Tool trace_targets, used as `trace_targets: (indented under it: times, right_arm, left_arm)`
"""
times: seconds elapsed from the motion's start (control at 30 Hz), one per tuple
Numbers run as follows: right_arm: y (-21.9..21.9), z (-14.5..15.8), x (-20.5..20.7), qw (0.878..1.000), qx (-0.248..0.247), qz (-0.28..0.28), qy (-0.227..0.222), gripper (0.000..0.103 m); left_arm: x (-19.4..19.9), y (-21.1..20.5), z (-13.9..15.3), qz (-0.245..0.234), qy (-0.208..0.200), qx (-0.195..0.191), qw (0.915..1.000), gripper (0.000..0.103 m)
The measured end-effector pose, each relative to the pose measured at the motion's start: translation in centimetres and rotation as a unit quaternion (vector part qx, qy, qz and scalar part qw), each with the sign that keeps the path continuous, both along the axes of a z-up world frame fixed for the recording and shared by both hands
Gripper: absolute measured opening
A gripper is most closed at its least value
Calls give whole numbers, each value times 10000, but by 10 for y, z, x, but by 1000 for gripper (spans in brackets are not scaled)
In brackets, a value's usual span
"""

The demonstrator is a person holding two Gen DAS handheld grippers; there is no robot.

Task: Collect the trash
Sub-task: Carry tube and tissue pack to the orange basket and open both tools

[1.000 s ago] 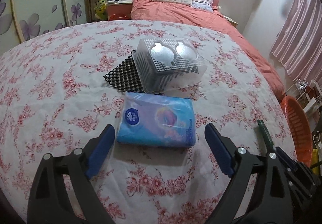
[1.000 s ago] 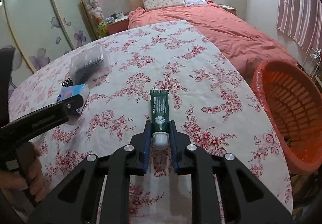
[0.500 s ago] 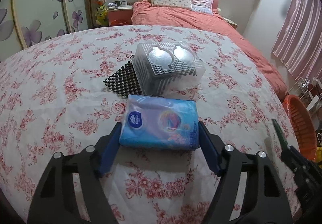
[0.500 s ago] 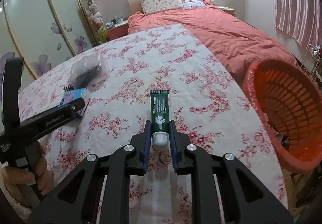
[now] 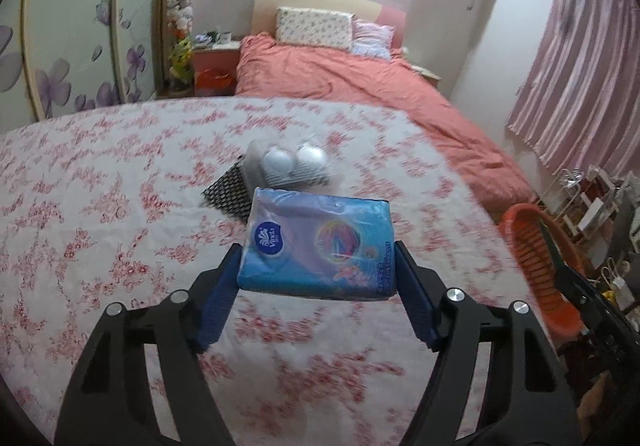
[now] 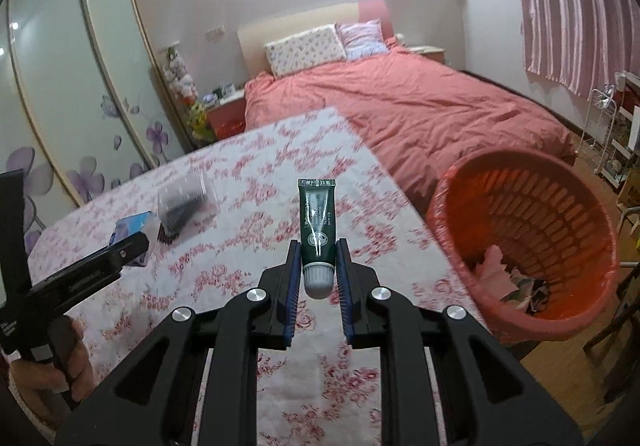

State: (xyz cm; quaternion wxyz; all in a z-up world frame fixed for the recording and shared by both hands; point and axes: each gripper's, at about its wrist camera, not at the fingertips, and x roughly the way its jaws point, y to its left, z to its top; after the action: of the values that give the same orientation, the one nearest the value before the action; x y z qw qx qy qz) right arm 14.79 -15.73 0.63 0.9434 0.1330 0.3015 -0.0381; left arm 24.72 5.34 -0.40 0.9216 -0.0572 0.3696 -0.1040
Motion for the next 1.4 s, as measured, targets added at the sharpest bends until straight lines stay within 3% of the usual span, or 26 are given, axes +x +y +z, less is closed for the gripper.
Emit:
trace_targets:
  times: [0.3,0.67,1.07,1.4]
  right_arm:
    - [-30,20,-27,9973,-69,-546,-495,18]
    - [-67,29,-49,9875,-340,-1251,-895,18]
    - [-123,26,-58,9817,-117,-1547,-1107,18]
    - [-163,15,-59,9808,143,-1582,-1133,18]
  left_arm:
    - [-31,-35,36,-573,-346,-235,9975,71]
    - [-52,-102,55,-1258,-517,-386,9900,71]
    - [-59,-202,57,-2010,-556,-399,9772,71]
    - [-49,-266,40,-2499,-437,-371,9666,71]
